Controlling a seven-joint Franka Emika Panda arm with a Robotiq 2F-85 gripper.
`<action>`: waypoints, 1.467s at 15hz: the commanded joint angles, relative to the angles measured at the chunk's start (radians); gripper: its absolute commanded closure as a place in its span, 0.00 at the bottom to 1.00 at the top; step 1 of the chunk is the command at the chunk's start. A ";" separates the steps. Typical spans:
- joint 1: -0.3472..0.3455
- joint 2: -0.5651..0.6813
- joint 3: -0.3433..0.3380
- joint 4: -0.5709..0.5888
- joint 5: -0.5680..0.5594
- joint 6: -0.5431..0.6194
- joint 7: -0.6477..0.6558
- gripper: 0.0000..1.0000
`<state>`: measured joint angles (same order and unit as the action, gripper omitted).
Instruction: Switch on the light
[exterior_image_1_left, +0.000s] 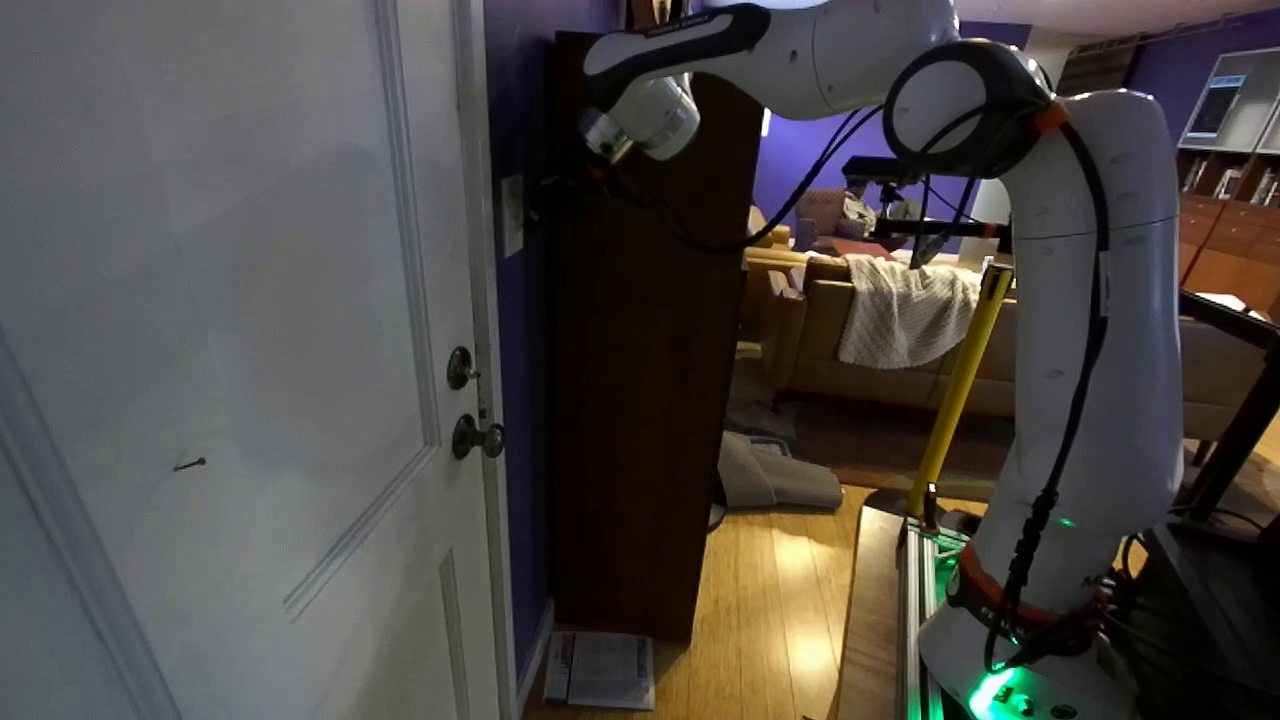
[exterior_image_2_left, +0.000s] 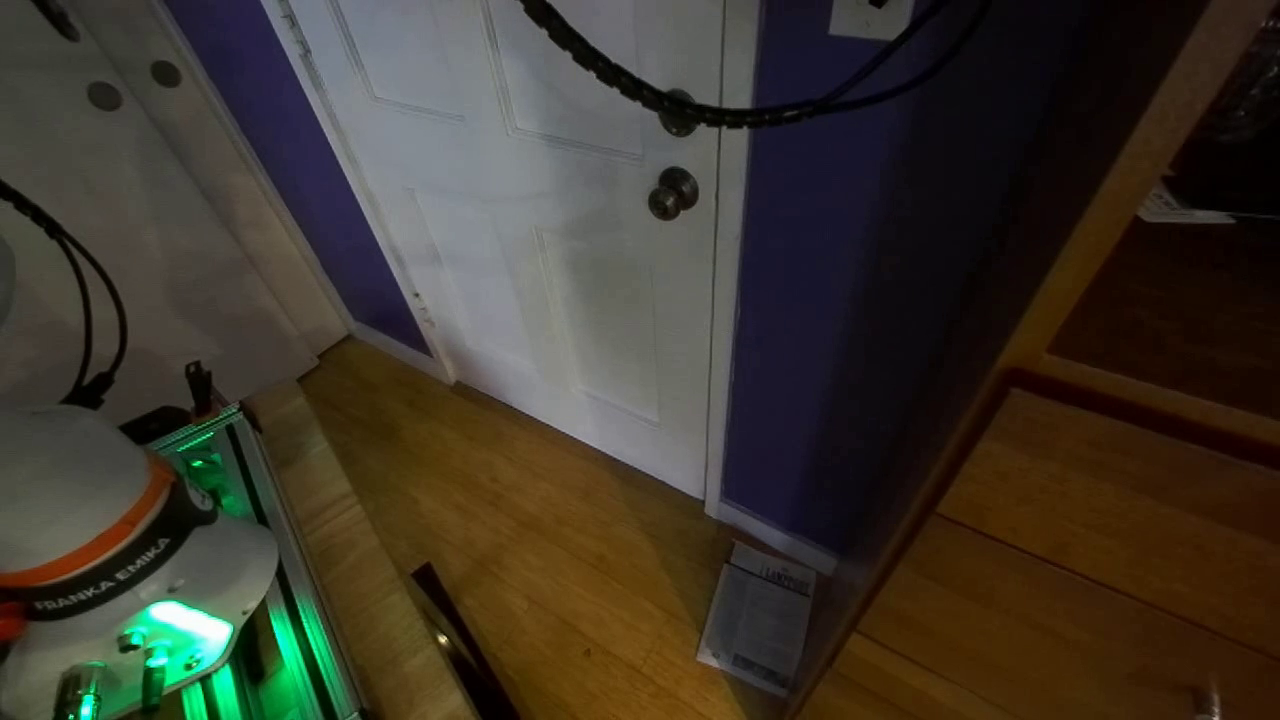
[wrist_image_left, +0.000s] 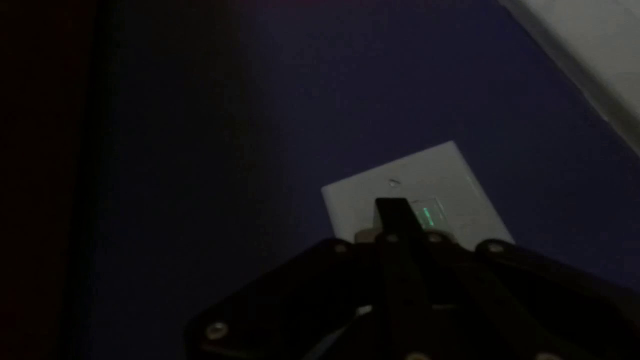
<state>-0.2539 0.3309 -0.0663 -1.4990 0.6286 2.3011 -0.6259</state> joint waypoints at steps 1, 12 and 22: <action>-0.031 0.035 0.031 0.041 0.044 -0.002 0.014 1.00; -0.023 -0.036 -0.003 -0.018 -0.132 -0.207 0.191 0.74; 0.018 -0.268 -0.025 -0.302 -0.301 -0.332 0.207 0.07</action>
<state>-0.2642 0.1713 -0.0755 -1.6522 0.3787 1.9632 -0.4128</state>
